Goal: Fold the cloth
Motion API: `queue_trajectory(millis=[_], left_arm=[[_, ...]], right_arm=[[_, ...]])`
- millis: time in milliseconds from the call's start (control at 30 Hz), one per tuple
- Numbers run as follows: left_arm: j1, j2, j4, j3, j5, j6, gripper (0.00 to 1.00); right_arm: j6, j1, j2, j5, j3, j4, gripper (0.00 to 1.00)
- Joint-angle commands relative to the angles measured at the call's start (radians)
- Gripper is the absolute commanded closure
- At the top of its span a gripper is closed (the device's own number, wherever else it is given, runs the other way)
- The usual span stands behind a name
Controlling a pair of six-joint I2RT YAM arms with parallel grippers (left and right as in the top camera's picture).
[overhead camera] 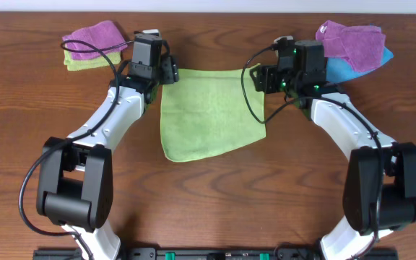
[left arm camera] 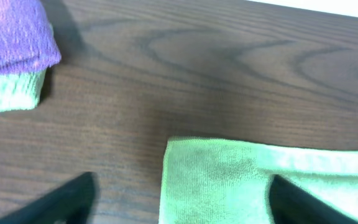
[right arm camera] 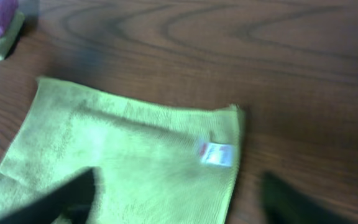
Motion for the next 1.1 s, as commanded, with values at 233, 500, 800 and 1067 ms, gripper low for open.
queue_trajectory(millis=[233, 500, 800, 1067], left_arm=[[0.005, -0.088, -0.173, -0.002, 0.001, 0.008, 0.05], [0.002, -0.354, -0.568, -0.003, 0.029, -0.051, 0.04], [-0.038, -0.65, -0.756, -0.186, 0.052, -0.106, 0.0], [-0.037, -0.747, -0.542, -0.501, 0.178, -0.178, 0.05]], right_arm=[[-0.112, -0.01, -0.037, -0.003, 0.111, -0.303, 0.07], [-0.246, -0.013, -0.253, 0.177, 0.179, -0.712, 0.18], [-0.198, -0.012, -0.577, 0.19, 0.036, -0.882, 0.1], [-0.068, -0.012, -0.709, 0.026, -0.383, -0.578, 0.01]])
